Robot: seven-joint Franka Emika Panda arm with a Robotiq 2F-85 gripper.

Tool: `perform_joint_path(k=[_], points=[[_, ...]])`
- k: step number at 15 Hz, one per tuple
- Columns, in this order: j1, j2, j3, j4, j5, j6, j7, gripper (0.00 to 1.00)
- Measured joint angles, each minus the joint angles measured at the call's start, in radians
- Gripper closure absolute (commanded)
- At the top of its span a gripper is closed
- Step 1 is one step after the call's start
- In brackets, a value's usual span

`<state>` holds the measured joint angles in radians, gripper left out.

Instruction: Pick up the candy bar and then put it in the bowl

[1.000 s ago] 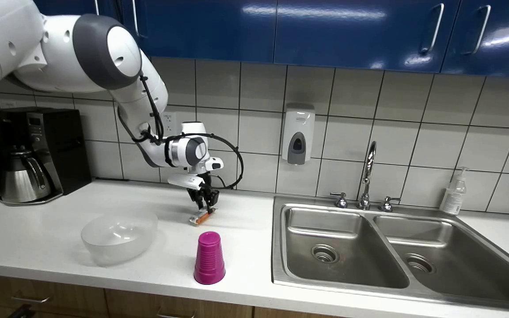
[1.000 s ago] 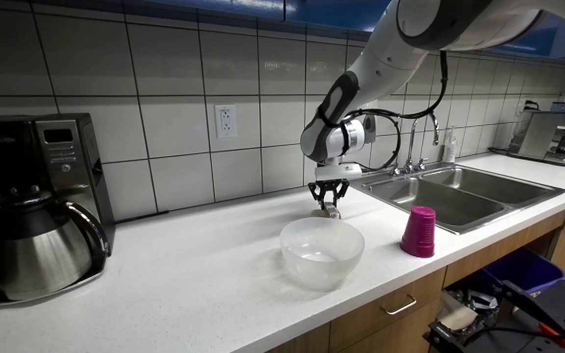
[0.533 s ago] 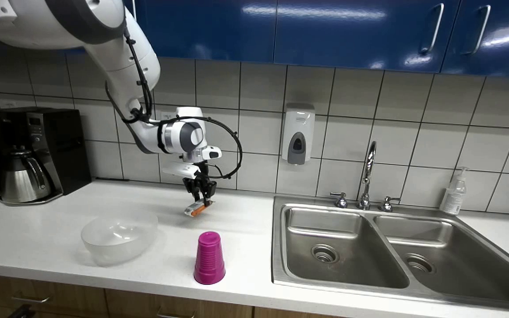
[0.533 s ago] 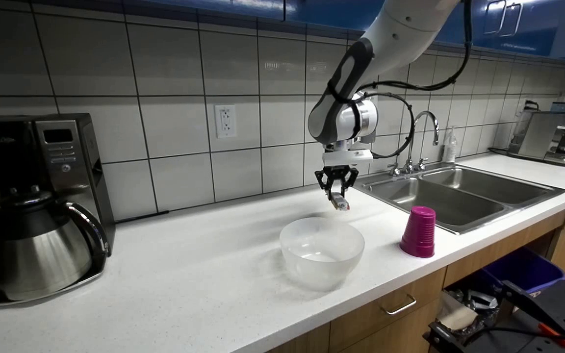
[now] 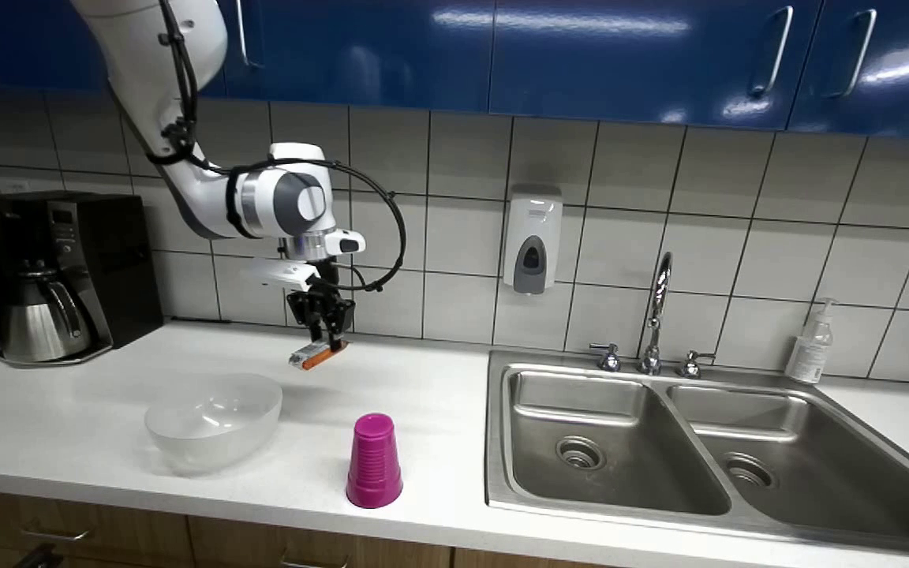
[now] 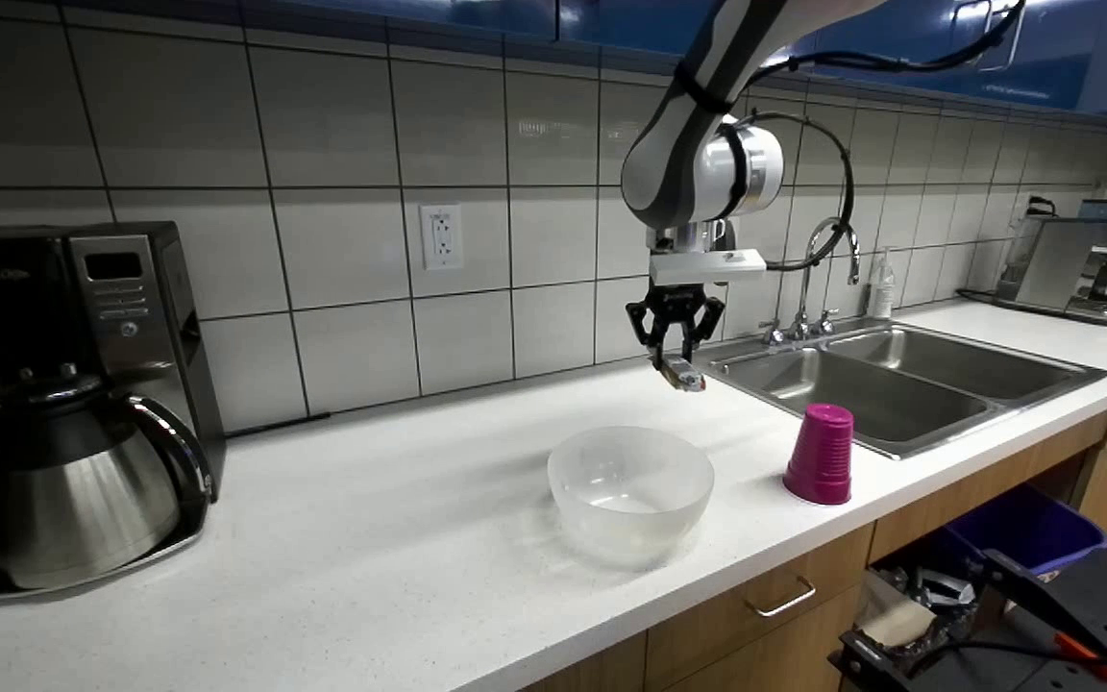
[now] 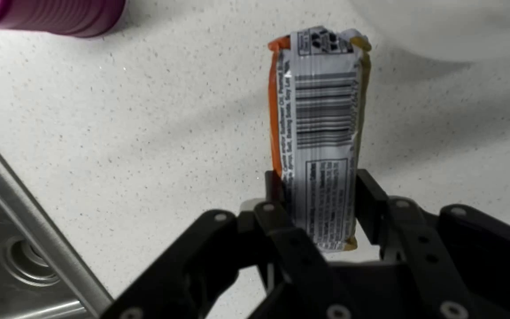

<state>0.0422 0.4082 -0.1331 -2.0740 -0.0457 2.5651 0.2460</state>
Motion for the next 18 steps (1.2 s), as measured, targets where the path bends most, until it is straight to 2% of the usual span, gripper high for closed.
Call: perform_joint_path(k=[4,8,14,18], points=[[0.035,-0.156,0.004,-0.176,-0.037,0.0,0.003,0.82],[0.046,-0.238,0.034,-0.291,-0.073,0.0,0.003,0.82],[0.055,-0.246,0.097,-0.337,-0.077,0.001,0.003,0.82],[0.064,-0.218,0.112,-0.334,-0.078,0.007,0.003,0.82]])
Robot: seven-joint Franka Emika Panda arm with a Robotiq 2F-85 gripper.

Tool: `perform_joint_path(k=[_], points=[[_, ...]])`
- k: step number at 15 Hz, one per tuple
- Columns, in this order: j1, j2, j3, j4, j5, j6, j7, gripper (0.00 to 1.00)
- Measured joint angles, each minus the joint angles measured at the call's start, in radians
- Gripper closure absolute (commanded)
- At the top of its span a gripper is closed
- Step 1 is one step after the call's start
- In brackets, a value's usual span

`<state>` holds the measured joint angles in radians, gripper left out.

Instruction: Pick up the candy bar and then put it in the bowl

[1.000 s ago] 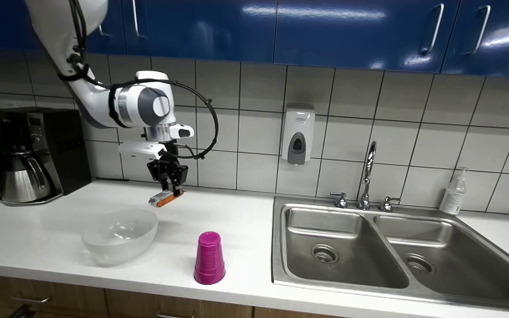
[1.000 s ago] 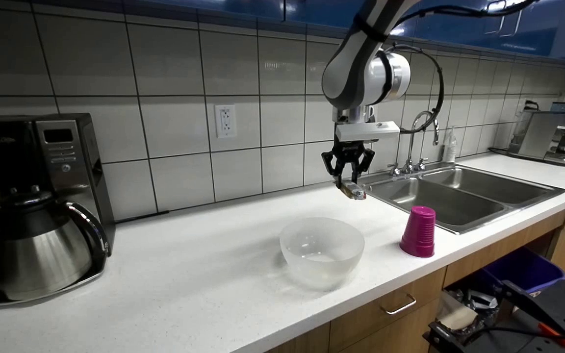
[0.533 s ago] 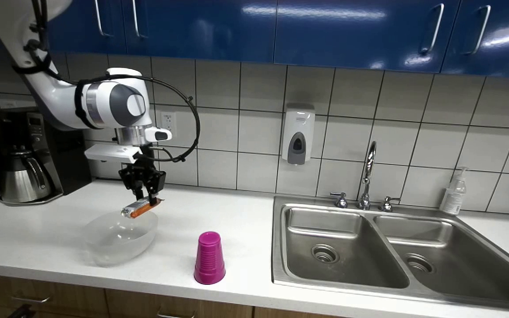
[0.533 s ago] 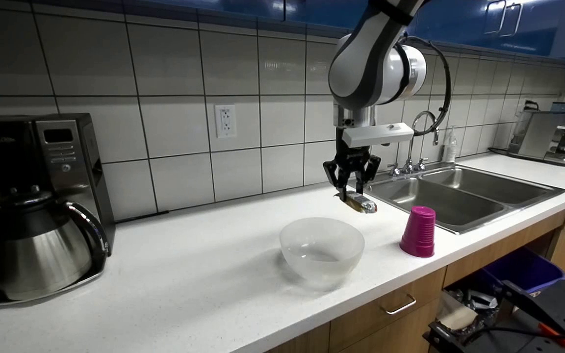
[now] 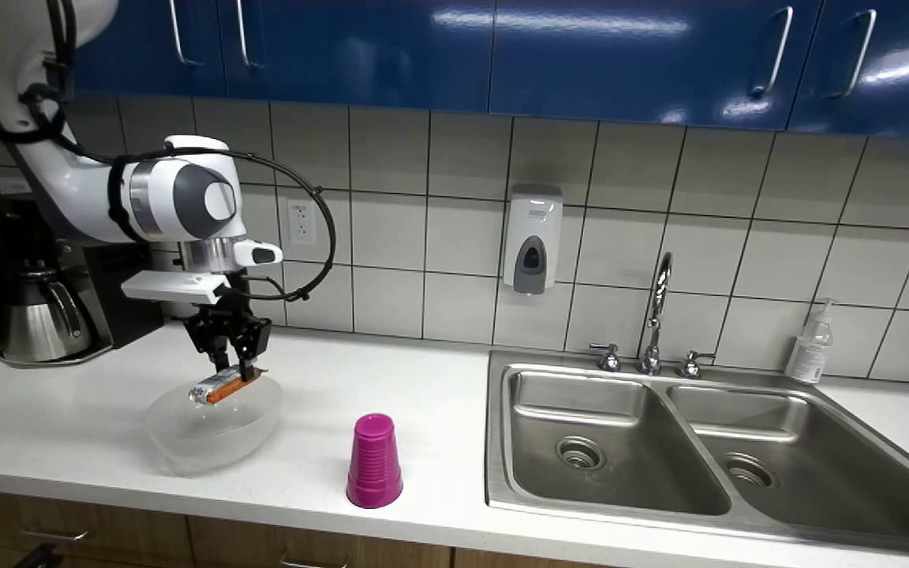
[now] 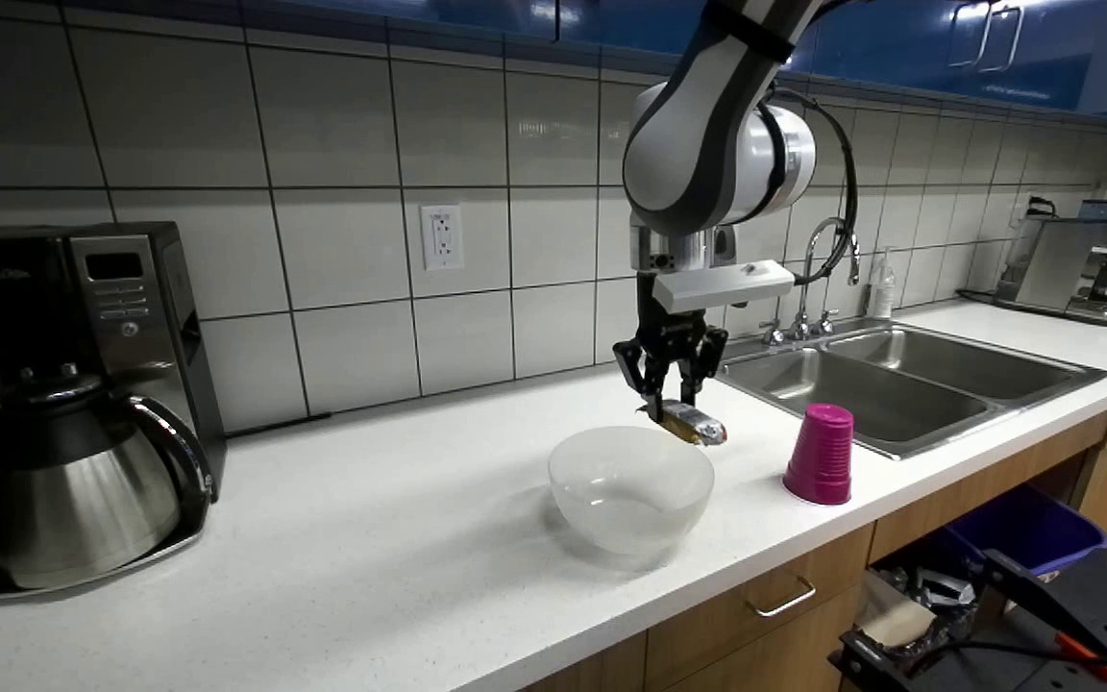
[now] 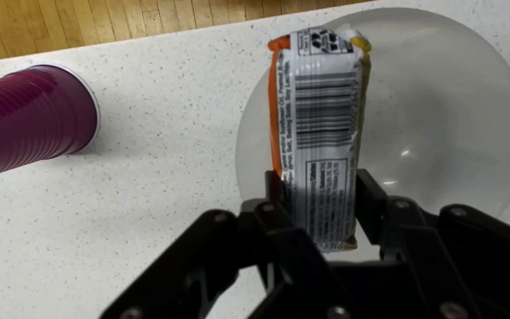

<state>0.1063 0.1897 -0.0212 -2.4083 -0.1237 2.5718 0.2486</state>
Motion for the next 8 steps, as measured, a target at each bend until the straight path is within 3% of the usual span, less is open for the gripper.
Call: perform_joint_path(k=[7,8], points=[[0.031,0.126,0.0,0.053,-0.031,0.046,0.001,0.82],[0.037,0.141,0.0,0.066,-0.035,0.051,0.001,0.48]])
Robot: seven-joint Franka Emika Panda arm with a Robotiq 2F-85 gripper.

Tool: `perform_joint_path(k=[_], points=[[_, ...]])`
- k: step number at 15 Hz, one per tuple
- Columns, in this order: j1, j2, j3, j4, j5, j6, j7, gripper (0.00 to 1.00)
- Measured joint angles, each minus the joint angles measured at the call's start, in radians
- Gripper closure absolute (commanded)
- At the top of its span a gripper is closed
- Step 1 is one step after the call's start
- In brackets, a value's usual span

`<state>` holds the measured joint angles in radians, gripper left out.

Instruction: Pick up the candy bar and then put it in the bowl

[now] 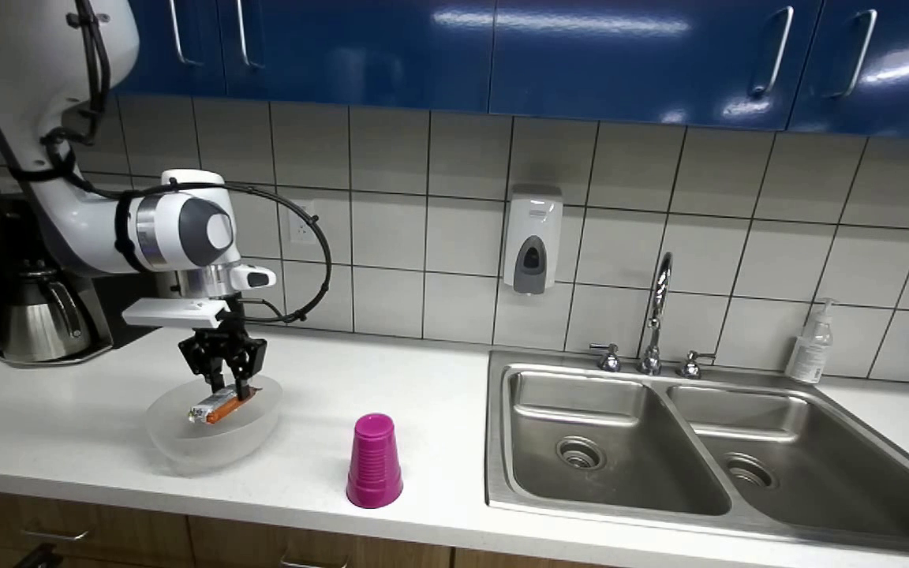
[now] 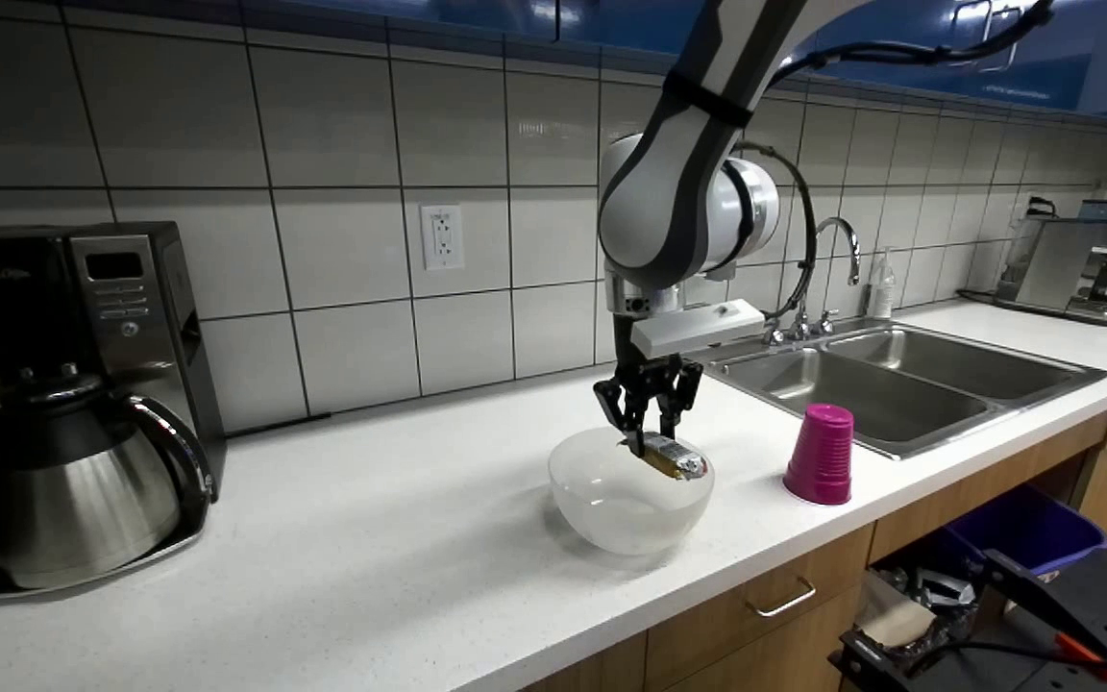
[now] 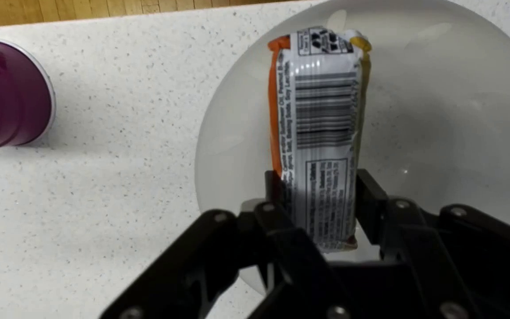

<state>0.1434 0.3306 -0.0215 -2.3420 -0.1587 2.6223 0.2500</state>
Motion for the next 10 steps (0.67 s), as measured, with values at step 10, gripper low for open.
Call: perform_joint_path(k=[10], points=[[0.029,0.026,-0.027,0.072,-0.014,-0.004,0.001,0.0]])
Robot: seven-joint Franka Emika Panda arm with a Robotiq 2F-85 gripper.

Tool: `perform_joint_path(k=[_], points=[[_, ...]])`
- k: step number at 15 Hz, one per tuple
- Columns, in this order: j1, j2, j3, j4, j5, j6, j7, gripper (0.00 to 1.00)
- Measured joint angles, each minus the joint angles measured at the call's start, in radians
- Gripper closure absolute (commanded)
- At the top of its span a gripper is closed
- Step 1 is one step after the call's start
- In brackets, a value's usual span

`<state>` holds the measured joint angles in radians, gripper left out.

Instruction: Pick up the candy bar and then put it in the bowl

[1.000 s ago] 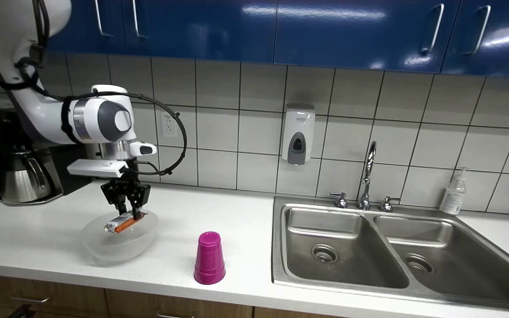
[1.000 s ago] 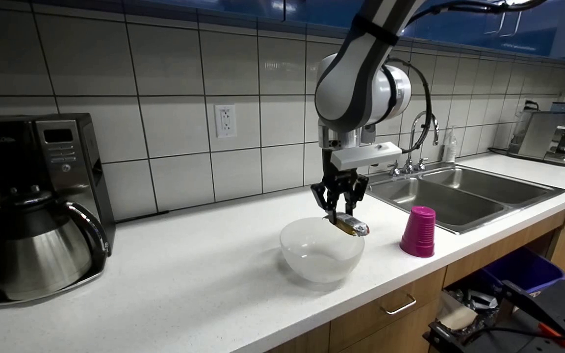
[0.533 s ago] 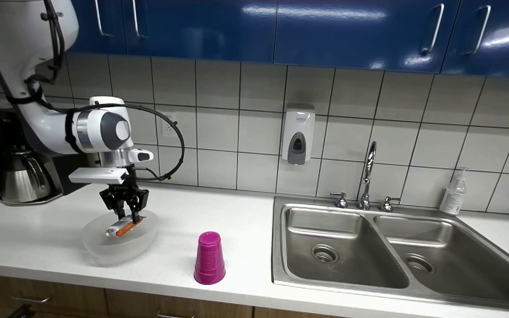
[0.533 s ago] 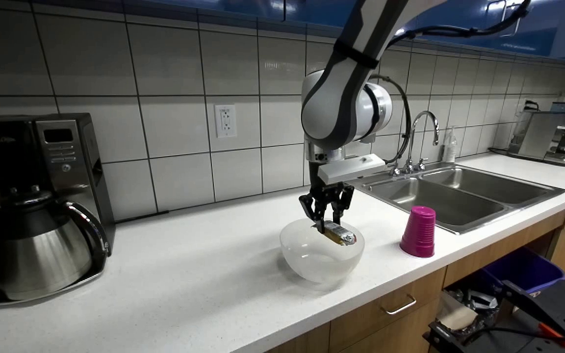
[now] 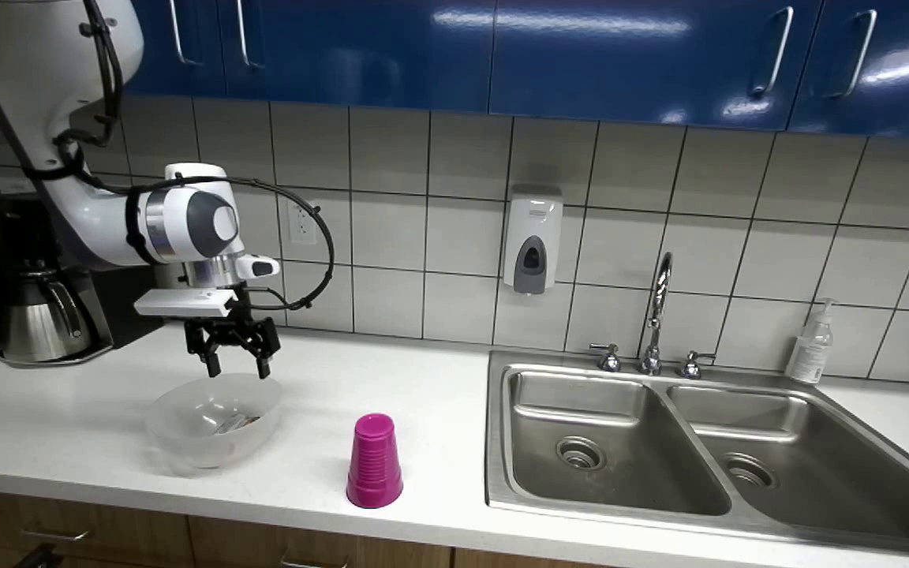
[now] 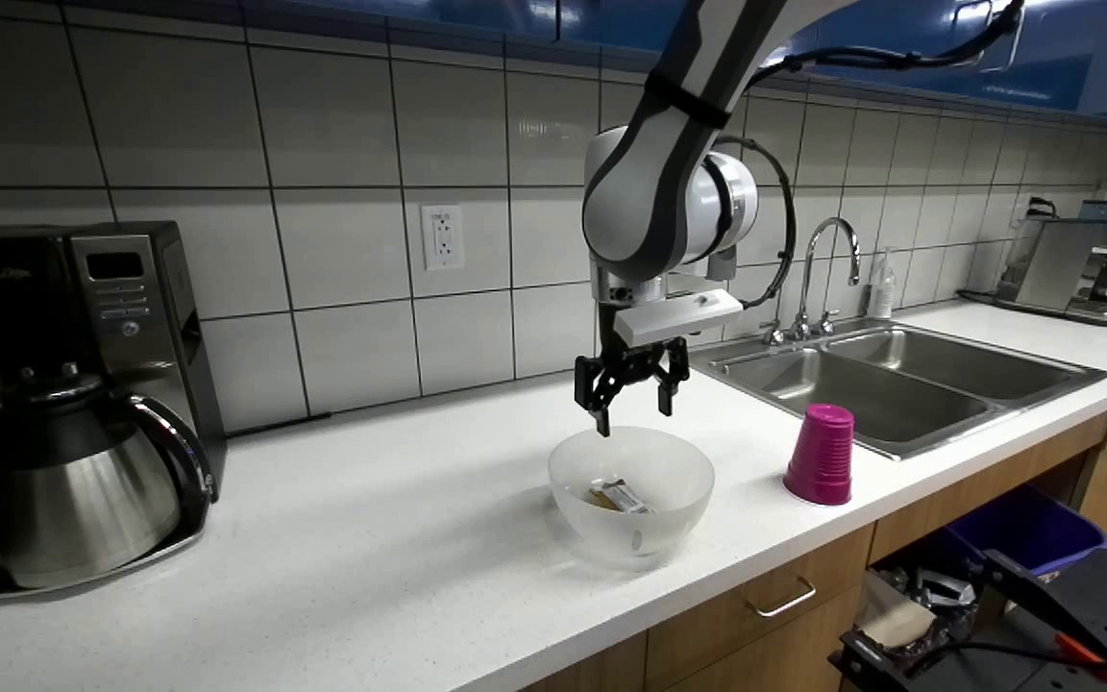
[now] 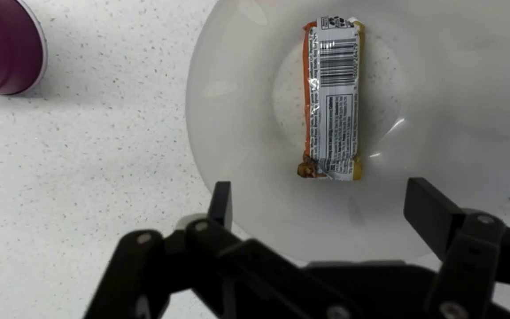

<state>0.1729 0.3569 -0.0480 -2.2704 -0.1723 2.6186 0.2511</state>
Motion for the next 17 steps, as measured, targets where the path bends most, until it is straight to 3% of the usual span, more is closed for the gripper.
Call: perform_joint_path(k=[7,17], points=[[-0.007,-0.147,-0.029,-0.075,0.0,-0.042,0.003,0.0],[-0.022,-0.435,0.014,-0.277,-0.023,-0.153,0.081,0.0]])
